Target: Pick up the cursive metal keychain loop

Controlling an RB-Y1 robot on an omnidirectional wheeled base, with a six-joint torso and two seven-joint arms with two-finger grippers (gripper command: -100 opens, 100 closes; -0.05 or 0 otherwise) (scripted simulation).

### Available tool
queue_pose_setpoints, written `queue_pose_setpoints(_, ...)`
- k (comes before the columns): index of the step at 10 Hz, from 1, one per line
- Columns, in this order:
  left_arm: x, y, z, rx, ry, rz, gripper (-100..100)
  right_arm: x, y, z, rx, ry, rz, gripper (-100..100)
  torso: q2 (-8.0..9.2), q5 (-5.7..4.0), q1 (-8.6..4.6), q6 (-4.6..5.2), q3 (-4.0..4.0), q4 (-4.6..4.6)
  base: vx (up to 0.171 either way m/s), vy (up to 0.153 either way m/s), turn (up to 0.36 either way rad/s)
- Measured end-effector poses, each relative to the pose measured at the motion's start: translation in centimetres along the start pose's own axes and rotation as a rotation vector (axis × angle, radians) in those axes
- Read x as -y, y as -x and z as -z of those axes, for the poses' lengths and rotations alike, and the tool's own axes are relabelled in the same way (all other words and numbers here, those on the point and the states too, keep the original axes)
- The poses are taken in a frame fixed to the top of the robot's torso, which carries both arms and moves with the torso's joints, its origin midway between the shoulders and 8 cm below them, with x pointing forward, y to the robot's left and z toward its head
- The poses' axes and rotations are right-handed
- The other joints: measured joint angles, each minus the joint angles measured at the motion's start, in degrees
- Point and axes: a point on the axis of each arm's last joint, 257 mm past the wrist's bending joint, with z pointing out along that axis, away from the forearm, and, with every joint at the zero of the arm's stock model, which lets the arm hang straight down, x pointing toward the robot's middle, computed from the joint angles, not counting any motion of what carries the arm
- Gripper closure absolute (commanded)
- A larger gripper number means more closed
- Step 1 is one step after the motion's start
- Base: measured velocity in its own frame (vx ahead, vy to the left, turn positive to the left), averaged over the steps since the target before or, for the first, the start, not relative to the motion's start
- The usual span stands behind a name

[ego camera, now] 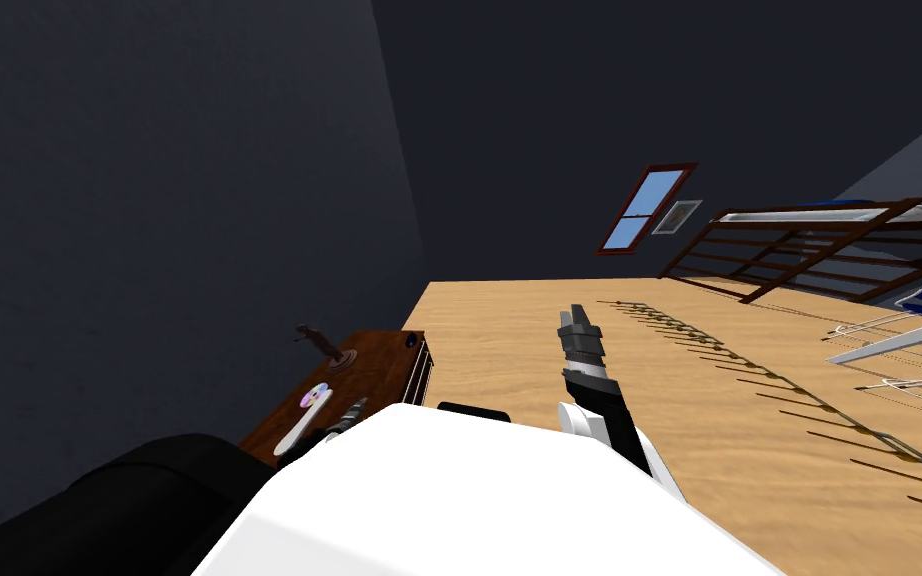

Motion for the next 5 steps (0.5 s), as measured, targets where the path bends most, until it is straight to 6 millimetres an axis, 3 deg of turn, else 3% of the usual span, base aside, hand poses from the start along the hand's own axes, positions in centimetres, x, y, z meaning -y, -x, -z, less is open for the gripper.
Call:
queue_pose_setpoints(2, -3.1, -0.3, 0.1, -0.037, 0.075, -0.016, -100, 0.0, 0.0, 0.0, 0.000, 0.000, 0.000, 0, 0.00, 0.01, 0.03, 0.00, 0.00, 0.00, 0.099, 0.021, -0.097)
queue_pose_setpoints(3, -5.6, -0.4, 0.0, -0.062, 0.123, -0.021, -100, 0.0, 0.0, 0.0, 0.000, 0.000, 0.000, 0, 0.01, 0.00, 0.03, 0.01, 0.01, 0.01, 0.084, 0.031, -0.054)
queue_pose_setpoints(5, -8.3, -1.5, 0.5, -0.095, 0.185, -0.039, -100, 0.0, 0.0, 0.0, 0.000, 0.000, 0.000, 0, 0.03, 0.01, 0.04, 0.02, 0.02, 0.01, 0.091, 0.035, -0.094)
